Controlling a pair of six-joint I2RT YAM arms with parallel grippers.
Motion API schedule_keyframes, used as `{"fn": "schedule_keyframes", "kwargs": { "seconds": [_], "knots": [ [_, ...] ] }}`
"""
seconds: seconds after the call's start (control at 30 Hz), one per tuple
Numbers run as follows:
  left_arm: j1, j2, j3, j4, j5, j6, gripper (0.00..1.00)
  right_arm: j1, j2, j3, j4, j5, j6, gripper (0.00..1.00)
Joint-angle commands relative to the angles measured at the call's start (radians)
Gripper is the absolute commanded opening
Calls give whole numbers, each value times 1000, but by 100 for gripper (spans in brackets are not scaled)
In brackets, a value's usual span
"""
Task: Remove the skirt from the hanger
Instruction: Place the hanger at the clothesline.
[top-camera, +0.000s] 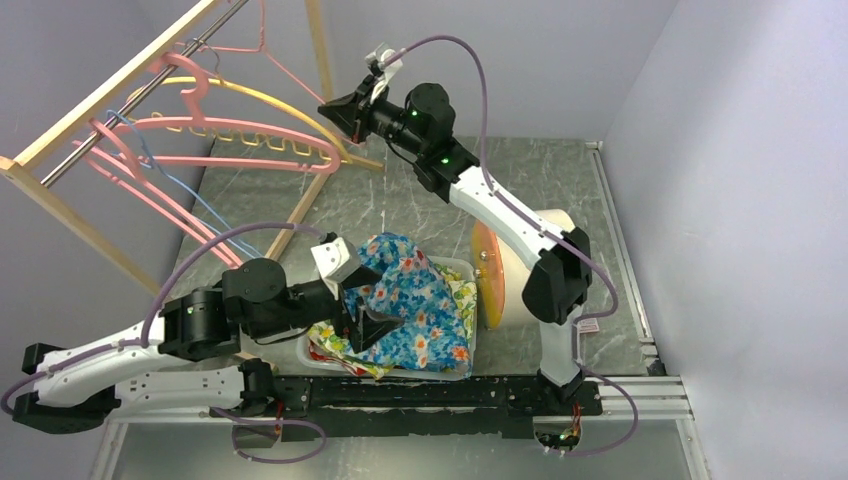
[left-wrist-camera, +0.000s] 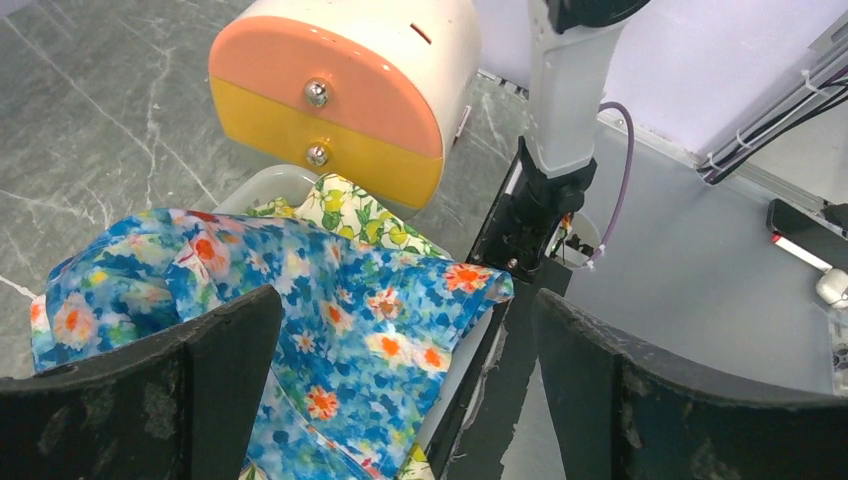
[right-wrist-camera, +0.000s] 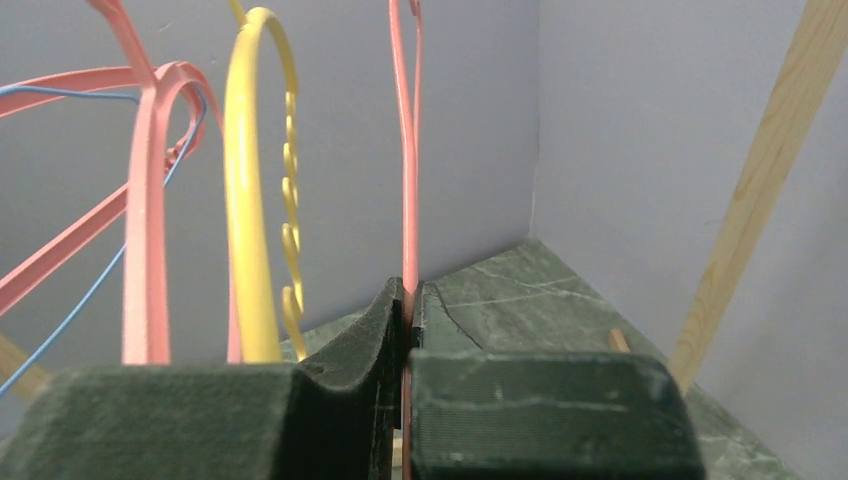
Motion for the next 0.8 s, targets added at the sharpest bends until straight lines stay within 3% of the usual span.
{"fn": "schedule_keyframes", "kwargs": {
  "seconds": [0.0, 0.33, 0.5, 0.6, 0.67, 0.77],
  "knots": [
    [-2, -30, -6, -7, -23, -19, 99, 11, 59, 94, 23, -12, 12, 0],
    [-2, -41, -7, -11, -36, -13, 99, 18, 155, 149, 32, -21, 25, 0],
    [-2, -35, -12, -1, -36, -12, 99, 20, 139, 111, 25, -1, 31, 0],
    [-2, -31, -9, 6, -32, -18, 99, 19, 92, 99, -64, 58, 35, 1],
    [-2, -21, 4, -3, -28, -22, 99, 18, 25, 72, -169, 157, 24, 17],
    [-2, -2, 39, -40, -49, -40, 99, 15, -117, -35, -304, 306, -3, 53]
  ]
}}
